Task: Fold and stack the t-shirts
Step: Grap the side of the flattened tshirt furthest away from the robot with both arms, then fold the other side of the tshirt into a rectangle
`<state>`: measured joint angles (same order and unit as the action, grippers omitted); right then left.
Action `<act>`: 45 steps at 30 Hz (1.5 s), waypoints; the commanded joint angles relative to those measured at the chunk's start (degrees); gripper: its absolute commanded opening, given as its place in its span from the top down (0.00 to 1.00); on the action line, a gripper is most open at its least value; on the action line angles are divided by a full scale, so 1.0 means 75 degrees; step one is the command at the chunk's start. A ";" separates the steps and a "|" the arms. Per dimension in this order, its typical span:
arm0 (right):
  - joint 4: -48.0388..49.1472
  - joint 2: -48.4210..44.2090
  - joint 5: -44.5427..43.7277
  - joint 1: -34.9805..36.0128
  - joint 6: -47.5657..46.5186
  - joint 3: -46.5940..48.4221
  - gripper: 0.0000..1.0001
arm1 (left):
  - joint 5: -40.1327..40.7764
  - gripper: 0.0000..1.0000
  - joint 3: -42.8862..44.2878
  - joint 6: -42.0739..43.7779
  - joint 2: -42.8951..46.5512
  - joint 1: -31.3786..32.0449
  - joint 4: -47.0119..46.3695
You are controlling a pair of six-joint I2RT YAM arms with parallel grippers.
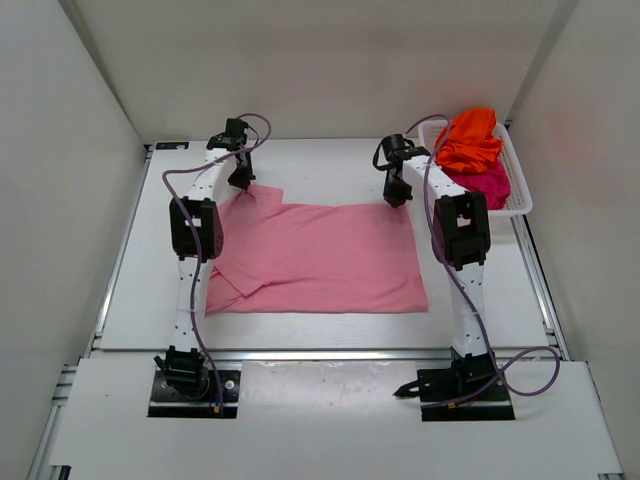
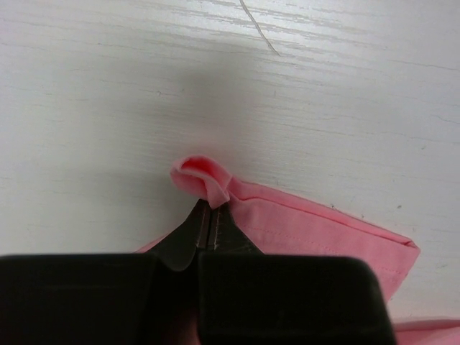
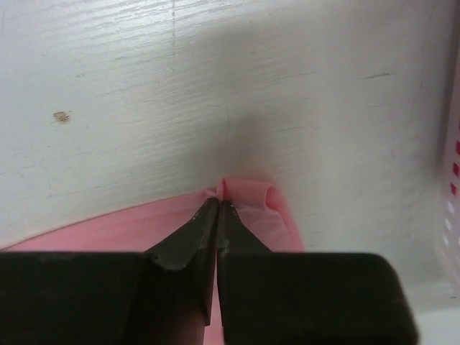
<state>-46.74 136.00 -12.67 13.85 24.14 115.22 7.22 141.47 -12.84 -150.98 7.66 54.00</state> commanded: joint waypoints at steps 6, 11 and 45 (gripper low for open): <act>-0.0073 -0.0589 -0.0596 0.0146 -0.0512 0.0189 1.00 | -0.0400 1.00 -0.0708 0.0388 0.1648 0.0080 -0.0120; 0.0243 -0.1339 -0.0573 0.0240 -0.0523 -0.0444 1.00 | -0.0424 1.00 -0.2102 0.0446 0.2865 -0.0002 -0.0414; 0.2834 -0.6227 0.0036 0.0521 -0.0032 -0.7474 1.00 | 0.0396 1.00 -1.0260 0.0341 0.8809 -0.0026 -0.2383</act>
<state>-28.40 92.49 -11.94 17.61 22.46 61.49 8.21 65.84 -10.15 -87.88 6.96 37.26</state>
